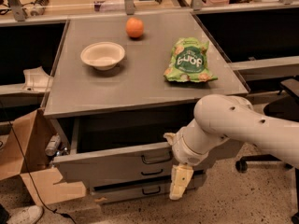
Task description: Open top drawer
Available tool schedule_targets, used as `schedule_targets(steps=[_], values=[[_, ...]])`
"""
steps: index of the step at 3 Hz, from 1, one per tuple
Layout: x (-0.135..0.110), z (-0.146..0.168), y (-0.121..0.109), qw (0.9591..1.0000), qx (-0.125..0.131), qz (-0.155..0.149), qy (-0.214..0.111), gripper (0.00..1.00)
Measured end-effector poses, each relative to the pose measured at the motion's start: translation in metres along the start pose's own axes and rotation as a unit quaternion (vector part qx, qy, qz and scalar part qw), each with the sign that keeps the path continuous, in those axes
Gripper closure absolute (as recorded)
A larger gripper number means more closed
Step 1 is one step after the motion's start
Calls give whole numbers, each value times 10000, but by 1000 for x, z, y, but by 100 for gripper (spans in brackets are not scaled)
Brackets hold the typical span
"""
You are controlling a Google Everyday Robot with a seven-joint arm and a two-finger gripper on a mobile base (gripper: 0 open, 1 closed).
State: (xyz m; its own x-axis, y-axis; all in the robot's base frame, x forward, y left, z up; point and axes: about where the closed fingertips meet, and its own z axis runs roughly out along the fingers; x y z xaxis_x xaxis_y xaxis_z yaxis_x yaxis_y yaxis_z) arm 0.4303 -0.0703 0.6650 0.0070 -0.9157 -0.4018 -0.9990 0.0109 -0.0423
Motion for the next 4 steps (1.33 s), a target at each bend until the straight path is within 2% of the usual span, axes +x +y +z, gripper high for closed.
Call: schedule_targets(steps=[1, 2, 4], values=[[1, 0, 4, 9999, -100, 12, -13, 0], [6, -9, 29, 9995, -297, 21, -60, 0], [10, -30, 68, 9984, -459, -7, -338, 0]])
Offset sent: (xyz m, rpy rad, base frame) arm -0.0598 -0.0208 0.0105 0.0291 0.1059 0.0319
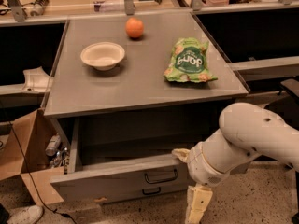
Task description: Open top drawer
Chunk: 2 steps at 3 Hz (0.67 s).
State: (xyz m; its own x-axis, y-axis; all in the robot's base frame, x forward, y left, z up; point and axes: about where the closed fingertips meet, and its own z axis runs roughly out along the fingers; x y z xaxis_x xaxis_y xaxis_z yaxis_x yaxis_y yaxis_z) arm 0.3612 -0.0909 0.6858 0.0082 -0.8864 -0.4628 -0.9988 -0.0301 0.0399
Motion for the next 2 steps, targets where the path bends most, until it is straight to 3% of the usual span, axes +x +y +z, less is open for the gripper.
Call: schedule_targets(steps=[1, 2], values=[[9, -15, 42, 9998, -1, 67, -176, 0], [9, -15, 42, 9998, -1, 67, -176, 0]])
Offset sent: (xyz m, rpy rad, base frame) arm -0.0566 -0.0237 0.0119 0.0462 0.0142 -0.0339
